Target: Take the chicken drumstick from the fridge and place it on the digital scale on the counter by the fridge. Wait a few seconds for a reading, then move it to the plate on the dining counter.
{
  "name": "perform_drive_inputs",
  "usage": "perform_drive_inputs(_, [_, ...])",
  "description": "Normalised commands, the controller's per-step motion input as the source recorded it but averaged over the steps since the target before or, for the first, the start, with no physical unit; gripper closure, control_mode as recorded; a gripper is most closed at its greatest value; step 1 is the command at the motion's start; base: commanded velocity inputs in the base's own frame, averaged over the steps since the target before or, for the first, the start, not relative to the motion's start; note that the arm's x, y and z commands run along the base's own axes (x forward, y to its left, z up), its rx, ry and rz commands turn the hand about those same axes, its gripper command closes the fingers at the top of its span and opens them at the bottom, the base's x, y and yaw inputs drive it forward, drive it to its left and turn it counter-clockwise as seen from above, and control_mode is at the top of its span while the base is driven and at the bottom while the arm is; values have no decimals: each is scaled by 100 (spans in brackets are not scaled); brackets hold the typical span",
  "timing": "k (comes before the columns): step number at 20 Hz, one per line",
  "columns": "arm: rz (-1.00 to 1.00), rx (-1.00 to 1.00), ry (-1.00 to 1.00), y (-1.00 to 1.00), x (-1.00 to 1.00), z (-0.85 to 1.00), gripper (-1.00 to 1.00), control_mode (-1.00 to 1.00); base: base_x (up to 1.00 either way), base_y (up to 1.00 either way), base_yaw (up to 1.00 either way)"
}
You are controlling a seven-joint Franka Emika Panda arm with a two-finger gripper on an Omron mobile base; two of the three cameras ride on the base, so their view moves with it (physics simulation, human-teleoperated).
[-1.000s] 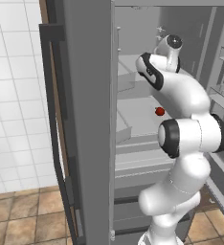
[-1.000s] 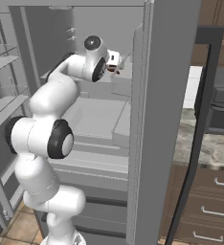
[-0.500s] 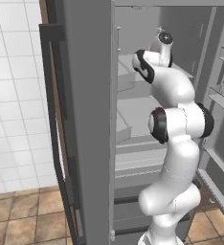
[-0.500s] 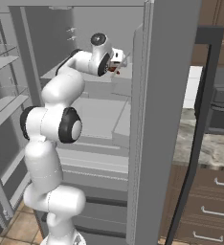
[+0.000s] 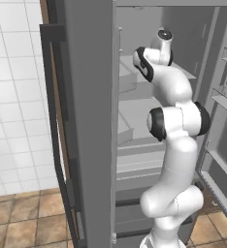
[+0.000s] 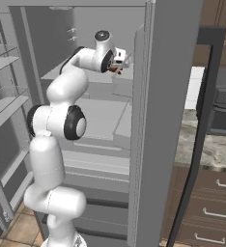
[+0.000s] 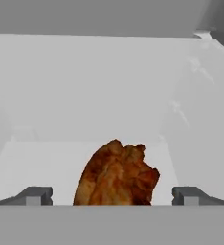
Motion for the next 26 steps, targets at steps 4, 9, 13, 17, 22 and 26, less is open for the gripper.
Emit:
perform_drive_inputs(4, [0, -3, 6, 3, 0, -64, 100, -100, 0, 0, 0])
perform_drive_inputs(9, [0, 0, -1, 17, -29, -55, 100, -100, 0, 0, 0])
perform_drive_inputs(13, [0, 0, -13, 35, -86, -47, 100, -100, 0, 0, 0])
perform_drive_inputs(17, [0, 0, -21, 34, -100, -24, 100, -100, 0, 0, 0])
perform_drive_inputs(22, [0, 0, -22, 28, -100, -3, 100, -100, 0, 0, 0])
perform_drive_inputs(26, [0, 0, -3, 5, -100, 14, 100, -100, 0, 0, 0])
